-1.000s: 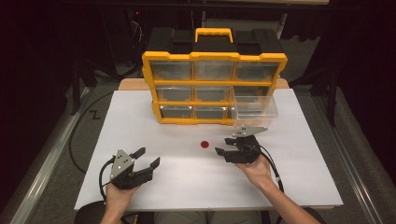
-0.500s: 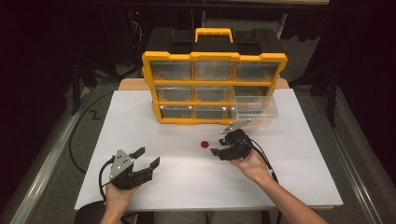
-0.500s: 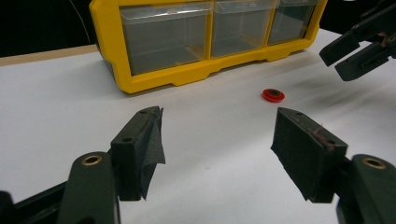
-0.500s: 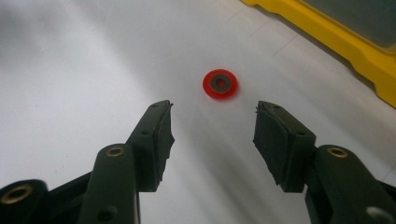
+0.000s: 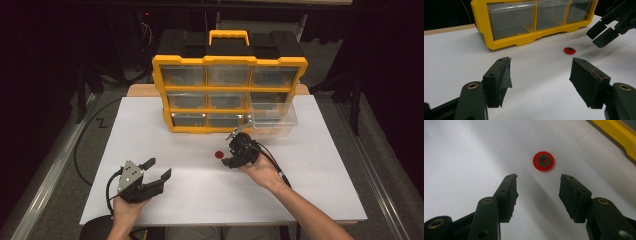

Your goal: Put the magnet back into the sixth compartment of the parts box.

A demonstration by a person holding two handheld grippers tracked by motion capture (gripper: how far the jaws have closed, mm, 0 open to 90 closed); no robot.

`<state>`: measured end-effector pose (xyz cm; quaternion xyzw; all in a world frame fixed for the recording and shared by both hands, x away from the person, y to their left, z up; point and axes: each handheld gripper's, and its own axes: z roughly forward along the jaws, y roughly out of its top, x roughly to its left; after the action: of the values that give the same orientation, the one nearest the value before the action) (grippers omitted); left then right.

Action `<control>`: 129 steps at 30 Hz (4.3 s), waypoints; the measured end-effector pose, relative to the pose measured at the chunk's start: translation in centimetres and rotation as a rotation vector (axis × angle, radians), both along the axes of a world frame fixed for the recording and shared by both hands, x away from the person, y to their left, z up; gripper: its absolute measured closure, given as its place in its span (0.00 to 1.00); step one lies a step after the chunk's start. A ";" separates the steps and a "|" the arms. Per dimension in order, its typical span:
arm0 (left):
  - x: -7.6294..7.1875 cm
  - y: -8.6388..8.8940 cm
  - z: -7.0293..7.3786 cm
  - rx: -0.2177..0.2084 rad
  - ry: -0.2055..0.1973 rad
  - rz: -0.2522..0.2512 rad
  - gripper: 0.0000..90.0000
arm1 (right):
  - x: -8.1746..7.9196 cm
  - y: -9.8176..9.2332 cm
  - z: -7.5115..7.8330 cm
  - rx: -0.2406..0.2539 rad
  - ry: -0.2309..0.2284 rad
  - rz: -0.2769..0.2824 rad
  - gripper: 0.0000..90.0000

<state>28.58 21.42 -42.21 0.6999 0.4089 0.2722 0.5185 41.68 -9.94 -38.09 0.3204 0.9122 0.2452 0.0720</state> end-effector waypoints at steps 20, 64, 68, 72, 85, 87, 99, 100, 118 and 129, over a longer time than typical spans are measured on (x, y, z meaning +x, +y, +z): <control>0.0 -0.1 0.0 0.005 0.000 -0.013 0.37 | 2.8 2.4 -0.9 -0.062 0.091 -0.018 0.57; 0.0 0.0 0.0 -0.012 0.004 0.001 0.37 | 4.7 5.2 -2.3 -0.210 0.109 -0.028 0.68; 0.0 0.0 0.0 -0.010 0.004 0.000 0.37 | 4.7 5.2 -2.2 -0.218 0.112 -0.023 0.70; 0.1 0.0 0.0 -0.010 0.004 0.000 0.37 | 4.8 5.1 -2.3 -0.212 0.106 -0.014 0.71; 0.0 0.1 0.0 -0.006 0.001 0.001 0.37 | 4.9 4.9 -2.1 -0.203 0.117 -0.005 0.72; 0.0 0.1 0.0 -0.007 0.001 0.001 0.37 | 4.8 4.8 -2.0 -0.192 0.118 -0.002 0.72; 0.0 0.0 0.0 -0.006 -0.001 -0.001 0.37 | 3.7 4.6 -0.8 -0.181 0.103 0.043 0.72; 0.0 0.1 0.0 -0.006 0.000 -0.001 0.37 | 3.6 4.5 -0.8 -0.180 0.112 0.039 0.72; 0.1 0.0 0.0 -0.009 -0.002 0.002 0.37 | 1.4 3.2 0.5 -0.169 0.094 0.105 0.72; 0.1 0.0 0.0 -0.007 0.001 0.001 0.37 | -0.2 2.3 0.9 -0.164 0.080 0.138 0.72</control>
<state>28.64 21.44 -42.20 0.6978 0.4104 0.2709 0.5207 41.50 -7.59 -37.24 0.2595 0.9511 0.1612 0.0445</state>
